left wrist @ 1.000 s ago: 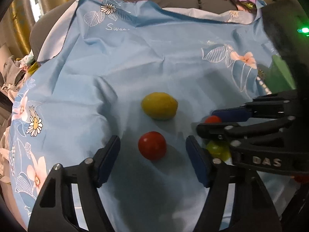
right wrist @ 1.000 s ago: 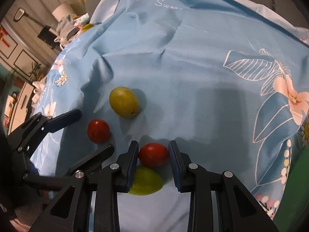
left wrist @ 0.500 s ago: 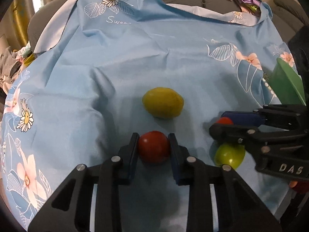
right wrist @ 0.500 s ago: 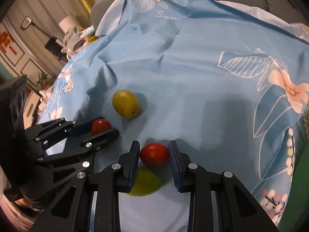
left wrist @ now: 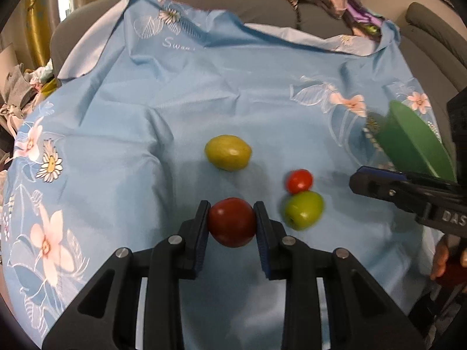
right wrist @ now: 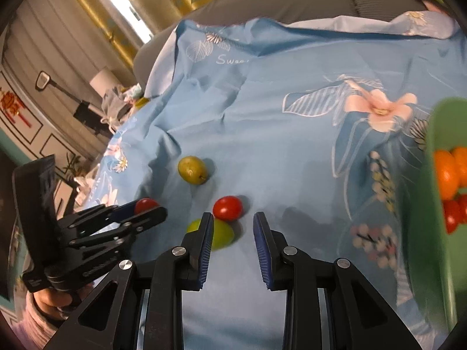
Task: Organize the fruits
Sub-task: 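Carry both red tomatoes over the green bowl and lower them inside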
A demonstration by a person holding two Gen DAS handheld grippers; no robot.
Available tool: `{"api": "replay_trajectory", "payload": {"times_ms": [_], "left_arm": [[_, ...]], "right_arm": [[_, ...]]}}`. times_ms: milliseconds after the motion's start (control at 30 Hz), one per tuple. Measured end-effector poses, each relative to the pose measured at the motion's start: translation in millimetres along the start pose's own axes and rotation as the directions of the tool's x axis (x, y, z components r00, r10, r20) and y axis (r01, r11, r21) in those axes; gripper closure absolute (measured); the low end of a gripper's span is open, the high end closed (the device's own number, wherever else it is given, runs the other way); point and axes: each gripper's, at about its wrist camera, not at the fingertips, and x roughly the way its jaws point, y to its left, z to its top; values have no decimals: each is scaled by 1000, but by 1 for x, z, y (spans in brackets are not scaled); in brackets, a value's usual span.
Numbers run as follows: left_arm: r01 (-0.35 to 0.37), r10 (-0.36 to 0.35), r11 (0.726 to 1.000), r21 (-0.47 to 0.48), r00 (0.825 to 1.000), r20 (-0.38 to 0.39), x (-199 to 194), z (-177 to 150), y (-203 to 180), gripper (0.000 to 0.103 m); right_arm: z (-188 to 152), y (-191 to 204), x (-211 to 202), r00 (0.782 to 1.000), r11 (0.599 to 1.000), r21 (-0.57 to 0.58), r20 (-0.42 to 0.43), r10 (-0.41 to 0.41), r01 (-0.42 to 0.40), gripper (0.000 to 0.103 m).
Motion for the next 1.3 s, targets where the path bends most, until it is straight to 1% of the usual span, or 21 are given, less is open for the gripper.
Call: {"api": "replay_trajectory", "payload": {"times_ms": [133, 400, 667, 867, 1133, 1300], "left_arm": [[19, -19, 1000, -17, 1000, 9, -20, -12, -4, 73], [31, -30, 999, -12, 999, 10, -42, -30, -19, 73], [39, -39, 999, 14, 999, 19, -61, -40, -39, 73], [30, -31, 999, 30, 999, 29, -75, -41, -50, 73], [28, -30, 999, 37, 999, 44, -88, -37, -62, 73], [19, -22, 998, 63, 998, 55, -92, -31, -74, 73]], "right_arm": [[-12, -1, -14, 1000, 1000, 9, 16, 11, -11, 71], [-35, -1, -47, 998, 999, 22, 50, 33, -34, 71], [-47, -3, -77, 995, 999, 25, 96, 20, -22, 71], [-54, -1, -89, 992, 1000, 21, 123, 14, -17, 72], [-57, -2, -103, 985, 998, 20, 164, 54, -58, 71], [-57, -5, -112, 978, 997, 16, 196, 65, -70, 71]]}}
